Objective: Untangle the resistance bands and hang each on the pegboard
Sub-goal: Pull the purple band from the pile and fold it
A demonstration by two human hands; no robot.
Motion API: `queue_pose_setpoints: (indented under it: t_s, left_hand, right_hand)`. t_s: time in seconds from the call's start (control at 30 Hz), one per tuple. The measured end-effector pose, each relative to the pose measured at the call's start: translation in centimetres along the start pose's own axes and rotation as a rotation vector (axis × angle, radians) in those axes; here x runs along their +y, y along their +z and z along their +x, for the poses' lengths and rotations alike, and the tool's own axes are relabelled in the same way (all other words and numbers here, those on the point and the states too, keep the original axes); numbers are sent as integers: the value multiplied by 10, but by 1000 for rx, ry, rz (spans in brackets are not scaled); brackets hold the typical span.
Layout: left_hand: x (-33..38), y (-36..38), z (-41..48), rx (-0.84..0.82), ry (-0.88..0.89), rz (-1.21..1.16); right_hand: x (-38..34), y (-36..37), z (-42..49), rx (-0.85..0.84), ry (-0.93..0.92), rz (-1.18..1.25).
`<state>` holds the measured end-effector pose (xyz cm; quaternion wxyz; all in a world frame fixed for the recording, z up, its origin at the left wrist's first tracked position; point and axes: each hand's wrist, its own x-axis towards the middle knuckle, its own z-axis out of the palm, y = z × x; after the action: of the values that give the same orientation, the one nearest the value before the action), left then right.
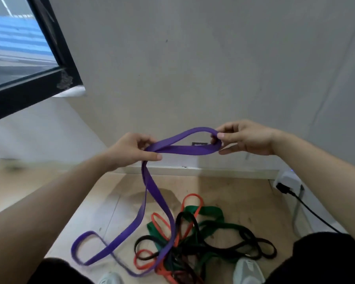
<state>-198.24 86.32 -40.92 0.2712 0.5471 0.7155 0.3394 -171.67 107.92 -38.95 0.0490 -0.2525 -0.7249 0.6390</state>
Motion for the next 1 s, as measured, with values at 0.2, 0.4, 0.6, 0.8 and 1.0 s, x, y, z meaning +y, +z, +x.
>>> queue_pose_setpoints:
  t_s: [0.2, 0.4, 0.6, 0.8, 1.0]
  left_hand:
    - [21, -17, -15, 118, 126, 126]
    - [31, -11, -25, 226, 181, 86]
    - [36, -2, -26, 195, 228, 23]
    - [37, 0, -26, 198, 255, 2]
    - [32, 10, -23, 74, 208, 45]
  right_hand:
    - [-10, 8, 2, -11, -21, -104]
    - [-25, 44, 9, 138, -204, -436]
    - [-38, 103, 12, 58, -380, -678]
    - [-37, 107, 18, 35, -325, -577]
    - [-41, 103, 15, 114, -366, -363]
